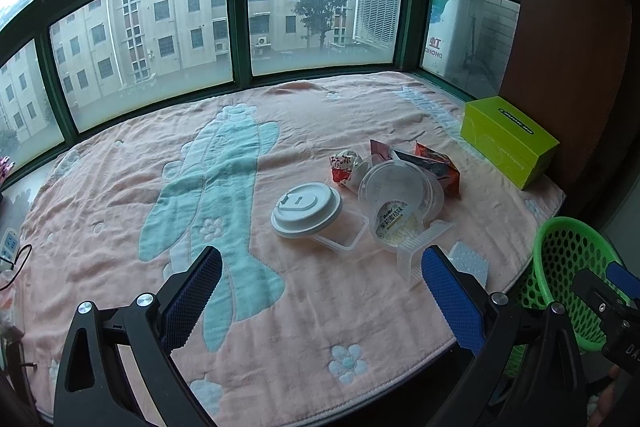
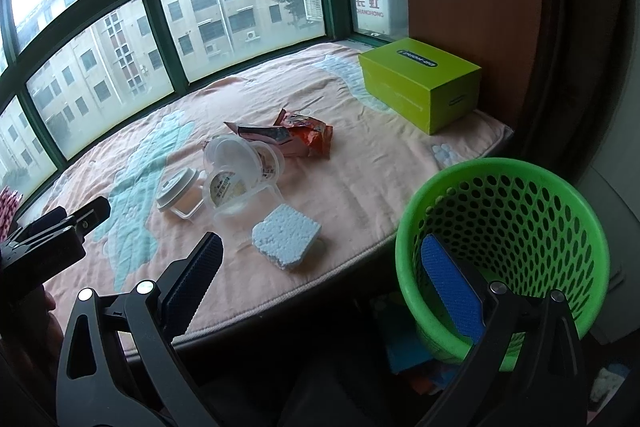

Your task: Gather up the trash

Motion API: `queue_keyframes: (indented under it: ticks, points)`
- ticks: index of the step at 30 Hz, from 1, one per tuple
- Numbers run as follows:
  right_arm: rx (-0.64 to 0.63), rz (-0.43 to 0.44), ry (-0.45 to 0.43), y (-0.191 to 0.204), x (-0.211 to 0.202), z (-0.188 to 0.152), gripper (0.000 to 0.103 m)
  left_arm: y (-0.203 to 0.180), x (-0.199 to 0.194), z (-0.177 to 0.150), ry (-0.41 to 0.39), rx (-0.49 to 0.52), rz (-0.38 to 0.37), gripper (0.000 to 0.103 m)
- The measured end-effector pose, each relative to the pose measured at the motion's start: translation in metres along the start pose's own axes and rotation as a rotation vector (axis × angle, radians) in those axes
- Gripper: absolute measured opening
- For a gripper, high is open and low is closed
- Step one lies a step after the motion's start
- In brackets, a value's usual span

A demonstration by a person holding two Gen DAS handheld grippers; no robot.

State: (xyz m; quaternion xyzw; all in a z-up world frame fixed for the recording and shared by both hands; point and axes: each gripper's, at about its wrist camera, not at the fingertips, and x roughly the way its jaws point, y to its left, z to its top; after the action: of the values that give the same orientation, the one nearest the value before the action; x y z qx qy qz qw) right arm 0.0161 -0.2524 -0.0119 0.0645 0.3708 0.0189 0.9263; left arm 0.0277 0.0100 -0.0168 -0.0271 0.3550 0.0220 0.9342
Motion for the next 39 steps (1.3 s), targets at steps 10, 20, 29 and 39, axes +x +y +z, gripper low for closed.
queue_keyframes:
  ticks: [10, 20, 29, 39]
  points:
    - [-0.045, 0.033, 0.039, 0.006, 0.024, 0.002, 0.098, 0.006, 0.012, 0.012, 0.008, 0.001, 0.025, 0.097]
    - [-0.089, 0.082, 0.114, 0.024, 0.060, -0.002, 0.098, 0.023, 0.029, 0.017, 0.039, -0.030, 0.055, 0.097]
    - [-0.136, 0.069, 0.201, 0.045, 0.106, -0.013, 0.098, 0.038, 0.043, 0.013, 0.068, -0.060, 0.066, 0.097]
    - [-0.091, 0.015, 0.260, 0.039, 0.142, -0.014, 0.095, 0.047, 0.054, 0.009, 0.094, -0.076, 0.039, 0.097]
